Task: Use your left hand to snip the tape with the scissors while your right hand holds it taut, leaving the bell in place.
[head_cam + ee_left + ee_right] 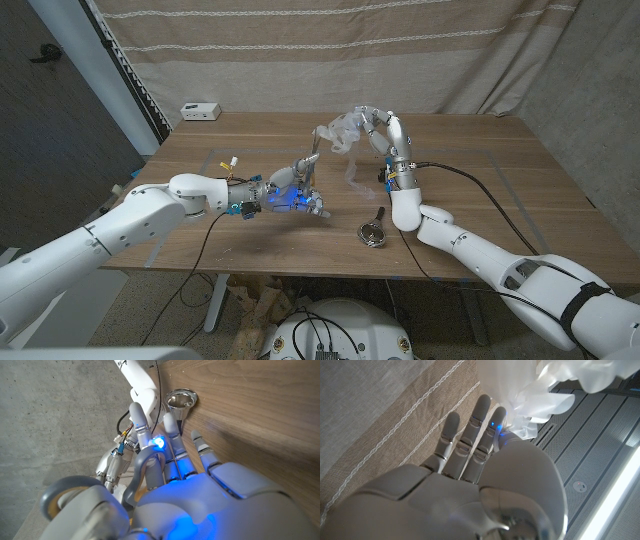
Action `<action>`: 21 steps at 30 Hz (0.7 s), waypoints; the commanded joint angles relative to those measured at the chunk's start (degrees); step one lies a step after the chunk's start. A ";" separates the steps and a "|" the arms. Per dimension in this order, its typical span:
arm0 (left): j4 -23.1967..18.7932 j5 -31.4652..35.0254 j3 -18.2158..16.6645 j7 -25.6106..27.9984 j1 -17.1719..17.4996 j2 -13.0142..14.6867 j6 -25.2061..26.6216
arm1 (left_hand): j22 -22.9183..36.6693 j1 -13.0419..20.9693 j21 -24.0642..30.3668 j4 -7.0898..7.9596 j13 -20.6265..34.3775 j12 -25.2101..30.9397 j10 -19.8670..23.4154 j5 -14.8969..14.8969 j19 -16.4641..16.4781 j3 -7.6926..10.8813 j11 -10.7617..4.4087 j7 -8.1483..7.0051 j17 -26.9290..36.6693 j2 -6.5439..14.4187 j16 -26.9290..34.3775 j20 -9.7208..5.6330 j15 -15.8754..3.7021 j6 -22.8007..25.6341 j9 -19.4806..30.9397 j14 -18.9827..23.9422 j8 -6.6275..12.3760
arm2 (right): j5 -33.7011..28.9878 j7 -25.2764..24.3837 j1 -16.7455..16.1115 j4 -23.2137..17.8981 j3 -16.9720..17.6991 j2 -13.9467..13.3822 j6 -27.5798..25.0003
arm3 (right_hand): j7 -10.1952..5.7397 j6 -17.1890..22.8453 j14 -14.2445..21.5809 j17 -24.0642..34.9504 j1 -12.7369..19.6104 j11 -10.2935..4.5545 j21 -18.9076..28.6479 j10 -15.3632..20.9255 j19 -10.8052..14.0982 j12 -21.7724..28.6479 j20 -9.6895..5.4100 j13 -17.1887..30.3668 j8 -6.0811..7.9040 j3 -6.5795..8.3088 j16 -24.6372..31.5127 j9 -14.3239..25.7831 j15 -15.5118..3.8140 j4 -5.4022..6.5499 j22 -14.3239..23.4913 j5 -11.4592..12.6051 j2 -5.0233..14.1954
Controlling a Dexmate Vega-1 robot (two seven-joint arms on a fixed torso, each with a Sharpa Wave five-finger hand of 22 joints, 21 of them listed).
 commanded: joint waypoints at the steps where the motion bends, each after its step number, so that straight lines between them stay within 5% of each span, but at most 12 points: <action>1: 0.97 0.53 1.01 -1.03 -1.29 -0.95 0.54 | 0.20 -1.09 0.09 3.26 4.02 2.17 1.91 0.41 0.04 -4.72 -1.59 0.72 0.11 -1.76 0.35 0.35 -0.30 -0.13 0.15 0.13 -0.17 | -0.91 -0.29 0.33 1.10 -0.36 0.61 0.63 | -0.13 0.48 0.76 0.22 -0.34 0.03 0.47 0.45 -0.06 -0.08 -8.90 0.22 0.38 -0.17 -0.32 0.09 -4.08 -0.06 -0.11 0.38 -0.10; 21: 2.15 0.70 1.45 -1.73 -1.97 -1.45 0.79 | 0.22 -1.21 0.13 3.33 4.02 2.17 1.97 0.55 0.05 -4.71 -1.40 0.62 -0.23 -1.72 0.54 0.45 -0.17 0.00 0.32 0.08 -0.33 | -2.49 -1.87 0.66 1.58 -1.30 -0.29 1.68 | -0.15 0.76 1.05 0.06 -0.43 0.05 0.49 0.70 -0.38 -0.77 -8.89 0.58 0.31 -0.40 -0.50 0.23 -4.08 -0.14 -1.75 0.54 -0.05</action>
